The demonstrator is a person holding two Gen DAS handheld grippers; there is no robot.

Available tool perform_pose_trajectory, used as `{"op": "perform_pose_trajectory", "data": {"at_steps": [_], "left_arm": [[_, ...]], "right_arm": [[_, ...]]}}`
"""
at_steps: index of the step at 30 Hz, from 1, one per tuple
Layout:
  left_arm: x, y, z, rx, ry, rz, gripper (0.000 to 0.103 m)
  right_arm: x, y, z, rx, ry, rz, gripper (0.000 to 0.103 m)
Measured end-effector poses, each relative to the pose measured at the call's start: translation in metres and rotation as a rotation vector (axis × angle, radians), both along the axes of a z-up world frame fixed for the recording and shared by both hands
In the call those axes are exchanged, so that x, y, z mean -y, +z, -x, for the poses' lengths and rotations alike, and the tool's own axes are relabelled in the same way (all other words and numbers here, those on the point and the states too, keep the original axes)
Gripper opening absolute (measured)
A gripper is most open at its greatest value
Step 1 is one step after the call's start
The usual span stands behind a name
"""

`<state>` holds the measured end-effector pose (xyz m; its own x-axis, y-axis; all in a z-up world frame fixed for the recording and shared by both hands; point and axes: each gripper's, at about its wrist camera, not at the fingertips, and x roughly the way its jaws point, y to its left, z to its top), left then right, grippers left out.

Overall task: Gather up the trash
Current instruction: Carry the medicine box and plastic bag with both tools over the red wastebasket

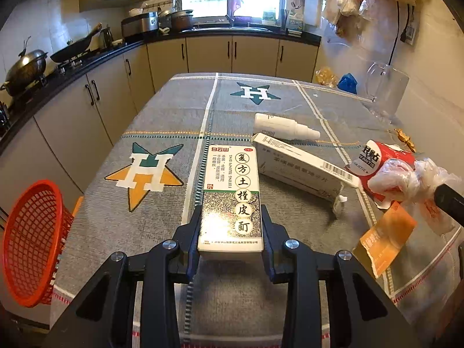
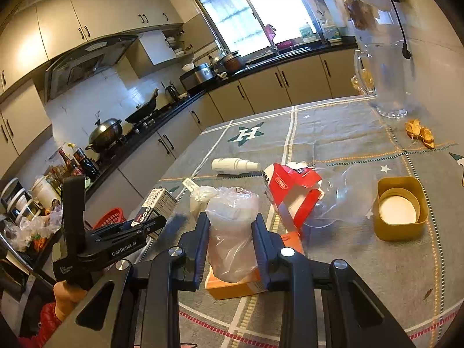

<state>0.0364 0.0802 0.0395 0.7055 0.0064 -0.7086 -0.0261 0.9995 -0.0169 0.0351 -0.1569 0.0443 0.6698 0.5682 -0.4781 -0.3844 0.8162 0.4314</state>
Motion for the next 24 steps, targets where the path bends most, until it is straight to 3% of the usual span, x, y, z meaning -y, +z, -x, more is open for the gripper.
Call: {"op": "perform_pose_trajectory", "data": {"at_steps": [16, 24], "left_arm": [[0.011, 0.012, 0.029, 0.042, 0.028, -0.054, 0.034], [0.006, 0.014, 0.046, 0.053, 0.049, -0.041, 0.034]], "right_arm": [[0.005, 0.004, 0.005, 0.024, 0.011, -0.026, 0.032], [0.000, 0.001, 0.001, 0.008, 0.019, -0.008, 0.032]]}}
